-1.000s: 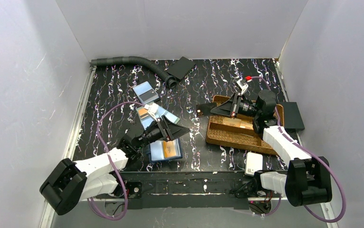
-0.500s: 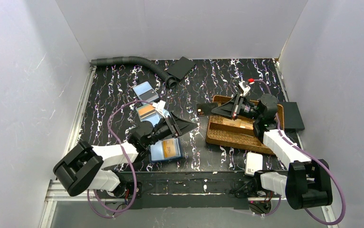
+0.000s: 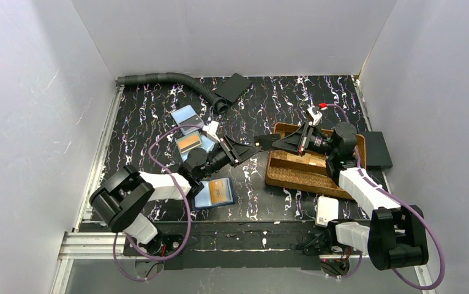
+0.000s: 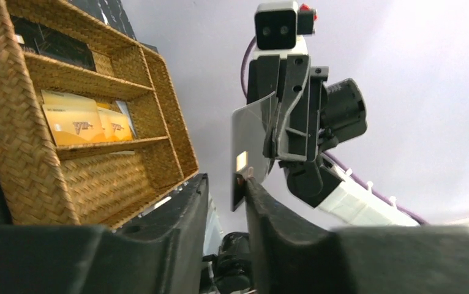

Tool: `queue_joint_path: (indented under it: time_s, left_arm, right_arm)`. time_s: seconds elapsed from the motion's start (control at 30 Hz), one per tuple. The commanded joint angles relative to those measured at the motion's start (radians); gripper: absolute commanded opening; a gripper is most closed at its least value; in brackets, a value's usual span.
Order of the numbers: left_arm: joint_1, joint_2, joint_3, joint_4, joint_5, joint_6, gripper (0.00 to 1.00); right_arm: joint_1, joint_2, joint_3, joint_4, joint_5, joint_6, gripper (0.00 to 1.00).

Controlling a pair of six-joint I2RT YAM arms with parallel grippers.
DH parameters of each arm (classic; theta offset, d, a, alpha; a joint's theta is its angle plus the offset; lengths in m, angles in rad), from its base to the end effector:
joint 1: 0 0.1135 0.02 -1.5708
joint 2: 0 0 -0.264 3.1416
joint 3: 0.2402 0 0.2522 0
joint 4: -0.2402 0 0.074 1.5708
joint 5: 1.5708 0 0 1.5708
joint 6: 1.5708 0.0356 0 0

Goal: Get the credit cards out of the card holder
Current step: Remove the credit card from the card holder.

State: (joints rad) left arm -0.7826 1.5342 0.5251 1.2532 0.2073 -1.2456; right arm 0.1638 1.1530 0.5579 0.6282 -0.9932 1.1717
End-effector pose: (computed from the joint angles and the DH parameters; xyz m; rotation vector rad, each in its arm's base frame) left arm 0.2056 -0.2148 0.2283 -0.1577 1.5849 -1.8020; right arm 0.2346 0.0690 0.2702 -0.0124 1.8683 1.7369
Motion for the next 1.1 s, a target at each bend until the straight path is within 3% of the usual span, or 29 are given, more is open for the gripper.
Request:
queue_joint_path:
  time_s: [0.0, 0.17, 0.2, 0.3, 0.33, 0.47, 0.6, 0.7, 0.87, 1.07]
  left_arm:
    - [0.001, 0.055, 0.06, 0.125, 0.02, -0.013, 0.02]
    - [0.008, 0.062, 0.034, 0.145, 0.042, 0.019, 0.0]
    - [0.01, 0.054, 0.021, 0.142, 0.047, 0.043, 0.0]
    - [0.026, 0.018, -0.03, 0.132, 0.074, 0.091, 0.0]
    - [0.034, 0.004, -0.049, 0.116, 0.093, 0.106, 0.0]
    - [0.061, -0.104, -0.098, -0.07, 0.206, 0.221, 0.0]
    - [0.062, -0.254, -0.093, -0.384, 0.328, 0.403, 0.0]
    - [0.062, -0.342, -0.096, -0.479, 0.374, 0.477, 0.0]
    - [0.06, -0.372, -0.069, -0.516, 0.424, 0.508, 0.0]
    - [0.05, -0.371, -0.052, -0.521, 0.443, 0.516, 0.0]
  right_arm:
    - [-0.002, -0.017, 0.0, -0.036, -0.002, -0.077, 0.01]
    - [0.0, -0.027, 0.012, -0.111, -0.009, -0.184, 0.01]
    - [0.0, -0.029, 0.017, -0.133, -0.013, -0.214, 0.09]
    - [-0.001, -0.039, 0.068, -0.268, -0.03, -0.414, 0.58]
    - [-0.001, -0.041, 0.095, -0.344, -0.029, -0.513, 0.7]
    - [-0.001, -0.028, 0.258, -0.735, 0.003, -0.968, 0.96]
    - [0.001, 0.016, 0.41, -1.158, -0.045, -1.45, 0.98]
    - [0.042, 0.064, 0.476, -1.325, -0.069, -1.681, 0.98]
    - [0.233, 0.127, 0.56, -1.48, -0.014, -1.85, 0.98]
    - [0.268, 0.145, 0.6, -1.517, -0.022, -1.868, 0.97]
